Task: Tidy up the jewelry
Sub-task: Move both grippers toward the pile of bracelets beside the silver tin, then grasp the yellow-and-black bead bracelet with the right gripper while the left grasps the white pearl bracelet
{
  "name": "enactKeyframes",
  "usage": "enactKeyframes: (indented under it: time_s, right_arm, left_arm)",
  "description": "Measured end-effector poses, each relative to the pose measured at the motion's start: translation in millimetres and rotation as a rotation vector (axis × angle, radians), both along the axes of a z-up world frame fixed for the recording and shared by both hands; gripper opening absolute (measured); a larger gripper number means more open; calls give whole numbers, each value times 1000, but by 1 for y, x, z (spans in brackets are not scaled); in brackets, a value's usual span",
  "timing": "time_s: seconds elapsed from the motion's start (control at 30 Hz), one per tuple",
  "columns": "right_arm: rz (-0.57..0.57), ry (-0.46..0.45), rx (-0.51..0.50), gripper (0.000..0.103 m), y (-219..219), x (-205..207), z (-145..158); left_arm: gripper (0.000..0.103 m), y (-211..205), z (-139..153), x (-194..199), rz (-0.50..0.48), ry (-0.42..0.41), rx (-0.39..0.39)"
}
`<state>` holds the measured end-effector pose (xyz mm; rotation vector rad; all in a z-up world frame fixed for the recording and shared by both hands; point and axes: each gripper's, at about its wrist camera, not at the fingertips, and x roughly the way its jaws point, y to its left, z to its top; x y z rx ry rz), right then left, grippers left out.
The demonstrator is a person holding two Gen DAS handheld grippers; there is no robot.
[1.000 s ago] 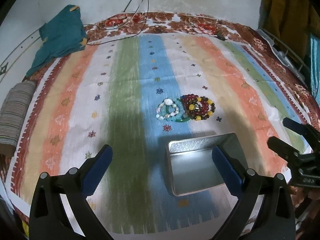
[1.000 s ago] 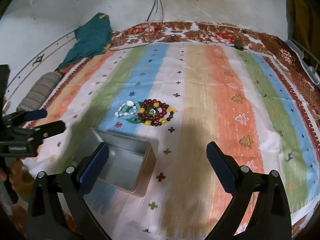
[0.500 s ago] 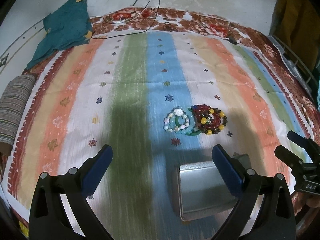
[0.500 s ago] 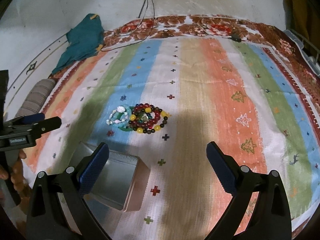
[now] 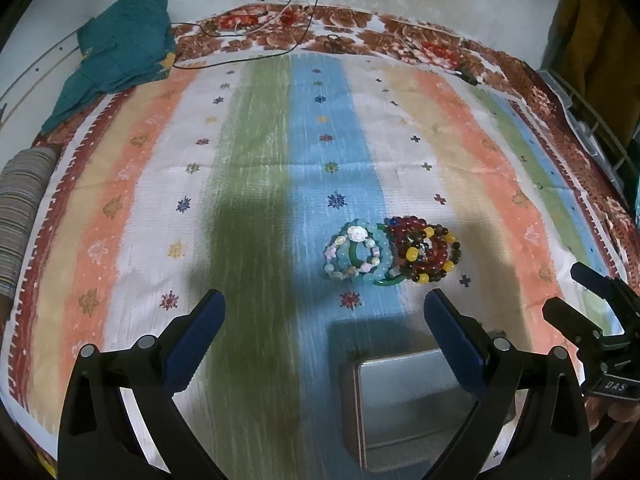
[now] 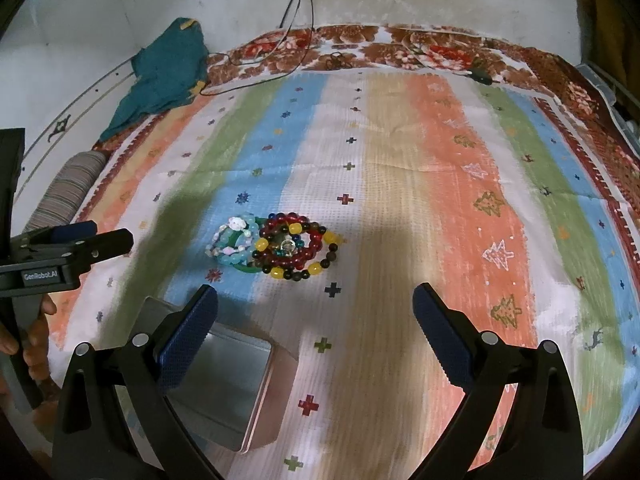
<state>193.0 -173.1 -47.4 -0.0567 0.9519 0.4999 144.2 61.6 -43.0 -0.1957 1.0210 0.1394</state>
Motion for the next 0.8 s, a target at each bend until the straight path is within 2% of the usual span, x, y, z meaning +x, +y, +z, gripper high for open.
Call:
enactKeyframes:
  time_s: [0.37,0.6,0.8]
  right_arm:
    - [0,26,-21,99,7,17,-12]
    - [-10,53,-48,99,12,31,-25]
    - [-33,85,-52,99,12,44,-36]
  left_arm:
    - [97,2,-16,20,-6,38,20]
    - [97,1,-22,30,-21,48,11]
    - [96,7,-37,42,-23,74,-3]
